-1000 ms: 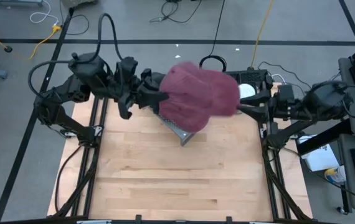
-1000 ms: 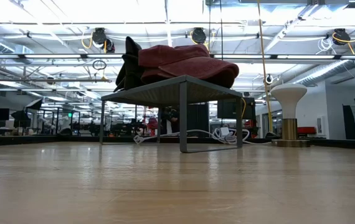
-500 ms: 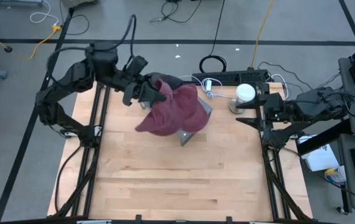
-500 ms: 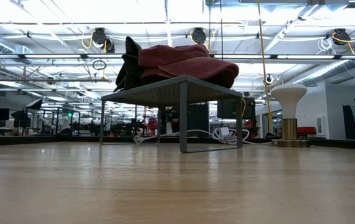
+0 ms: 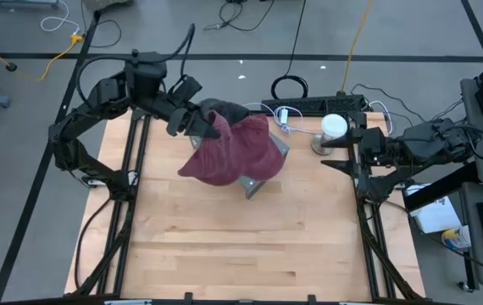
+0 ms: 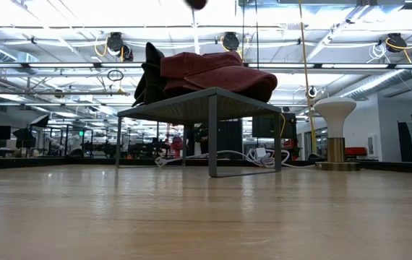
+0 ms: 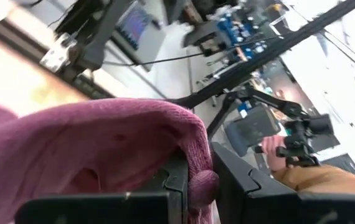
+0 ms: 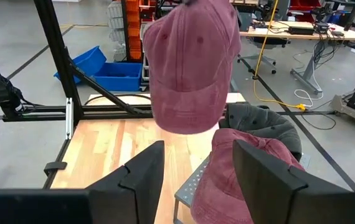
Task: Pick & Place hat
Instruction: Stack the red cap on the red cap on the shelf
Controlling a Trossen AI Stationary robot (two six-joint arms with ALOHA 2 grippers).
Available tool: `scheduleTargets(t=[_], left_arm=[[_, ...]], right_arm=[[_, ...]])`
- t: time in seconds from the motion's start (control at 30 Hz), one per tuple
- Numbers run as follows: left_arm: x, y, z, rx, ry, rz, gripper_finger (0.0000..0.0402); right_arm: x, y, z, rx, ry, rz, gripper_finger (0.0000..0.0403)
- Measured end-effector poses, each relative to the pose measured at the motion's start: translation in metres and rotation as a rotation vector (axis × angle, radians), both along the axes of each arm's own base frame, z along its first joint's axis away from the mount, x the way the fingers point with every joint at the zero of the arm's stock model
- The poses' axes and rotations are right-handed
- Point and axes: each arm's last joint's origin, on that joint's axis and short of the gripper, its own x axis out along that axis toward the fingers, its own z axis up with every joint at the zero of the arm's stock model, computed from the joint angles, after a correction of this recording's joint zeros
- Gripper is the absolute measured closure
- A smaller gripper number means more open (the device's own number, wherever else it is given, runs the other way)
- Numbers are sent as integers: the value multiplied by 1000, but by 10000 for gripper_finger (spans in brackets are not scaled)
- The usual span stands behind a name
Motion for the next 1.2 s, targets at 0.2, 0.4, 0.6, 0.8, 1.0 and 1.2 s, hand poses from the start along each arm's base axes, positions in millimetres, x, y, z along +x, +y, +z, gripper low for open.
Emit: scheduleTargets(t=[0.2, 0.4, 0.6, 0.8, 1.0, 1.2], left_arm=[[-1, 1, -6, -27, 72, 36, 356], [5, 3, -11, -32, 101, 35, 356], [24, 7, -14, 4, 113, 78, 356], [50, 14, -7, 63, 78, 21, 356], [81, 22, -17, 79, 113, -69, 356], [92, 33, -34, 87, 170, -75, 356]], right_arm=[[0, 0, 1, 5, -6, -1, 222], [1, 0, 4, 2, -42, 3, 222], [1, 0, 5, -17, -53, -20, 222], [2, 0, 5, -17, -54, -22, 222], [2, 0, 5, -17, -54, -22, 222], [2, 0, 5, -23, -53, -18, 222]])
